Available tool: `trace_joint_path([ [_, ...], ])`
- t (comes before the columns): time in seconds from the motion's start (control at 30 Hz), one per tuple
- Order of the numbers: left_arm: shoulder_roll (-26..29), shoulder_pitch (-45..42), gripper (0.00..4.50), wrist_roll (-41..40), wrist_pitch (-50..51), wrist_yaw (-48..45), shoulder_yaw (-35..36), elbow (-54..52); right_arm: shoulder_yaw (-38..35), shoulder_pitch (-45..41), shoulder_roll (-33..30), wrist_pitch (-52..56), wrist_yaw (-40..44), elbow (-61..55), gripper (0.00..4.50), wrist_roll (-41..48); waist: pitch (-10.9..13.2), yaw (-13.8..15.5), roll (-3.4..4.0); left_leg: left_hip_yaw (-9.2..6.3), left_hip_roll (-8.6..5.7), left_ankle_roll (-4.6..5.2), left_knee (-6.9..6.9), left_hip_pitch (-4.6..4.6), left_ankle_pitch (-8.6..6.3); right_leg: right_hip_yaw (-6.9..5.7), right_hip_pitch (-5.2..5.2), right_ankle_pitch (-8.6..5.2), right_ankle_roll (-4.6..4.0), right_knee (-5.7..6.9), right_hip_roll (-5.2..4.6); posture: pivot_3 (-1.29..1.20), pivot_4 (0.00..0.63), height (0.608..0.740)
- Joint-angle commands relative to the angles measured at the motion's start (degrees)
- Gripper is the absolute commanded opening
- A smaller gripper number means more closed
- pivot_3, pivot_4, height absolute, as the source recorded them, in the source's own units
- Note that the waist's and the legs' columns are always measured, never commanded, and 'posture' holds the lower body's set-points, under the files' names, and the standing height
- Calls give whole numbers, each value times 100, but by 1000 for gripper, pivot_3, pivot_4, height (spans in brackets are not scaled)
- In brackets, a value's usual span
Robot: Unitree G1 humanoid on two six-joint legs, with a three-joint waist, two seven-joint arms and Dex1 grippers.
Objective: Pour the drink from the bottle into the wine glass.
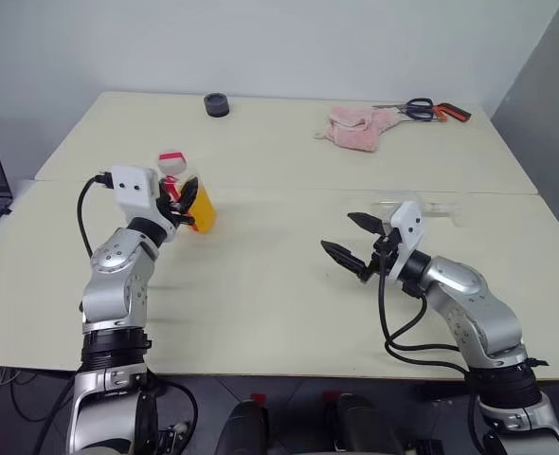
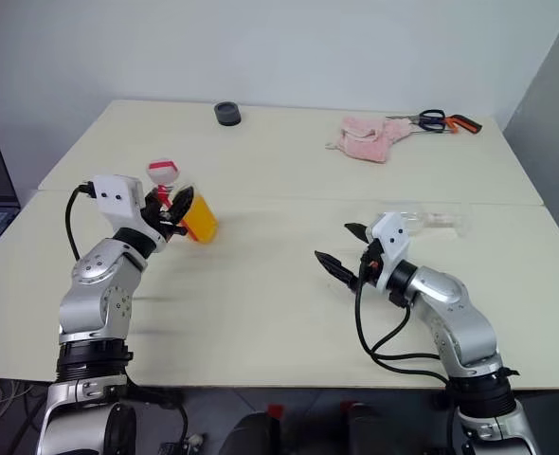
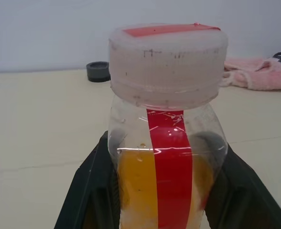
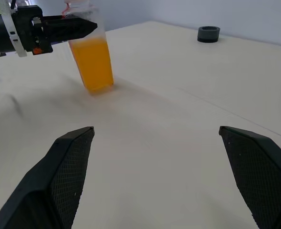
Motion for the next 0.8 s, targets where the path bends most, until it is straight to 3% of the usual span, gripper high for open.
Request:
trace_joint_path([
  [0.03,21,-99,1751,-172,17,-430,-256,-486,-233,-72,-164,15,119,-408,4500,167,0,0,0,1,0,0,0,0,0,0,0,0,0,0,0,0,150,740],
  [0.5,-213,-949,1744,-544,176,-3062,-1708,-66,-626,-317,-736,1354,29,-1652,4500,1290,7,-10,-2,11,-2,1,3,-8,0,-4,-3,0,0,1,4,0,150,740],
  [0.8,-456,-1393,1744,-429,-122,-4081,-2128,531,-682,-682,-421,2109,-1000,-1835,4500,1363,7,-20,-2,28,-1,2,15,-57,1,6,-63,0,-1,27,11,0,150,740],
])
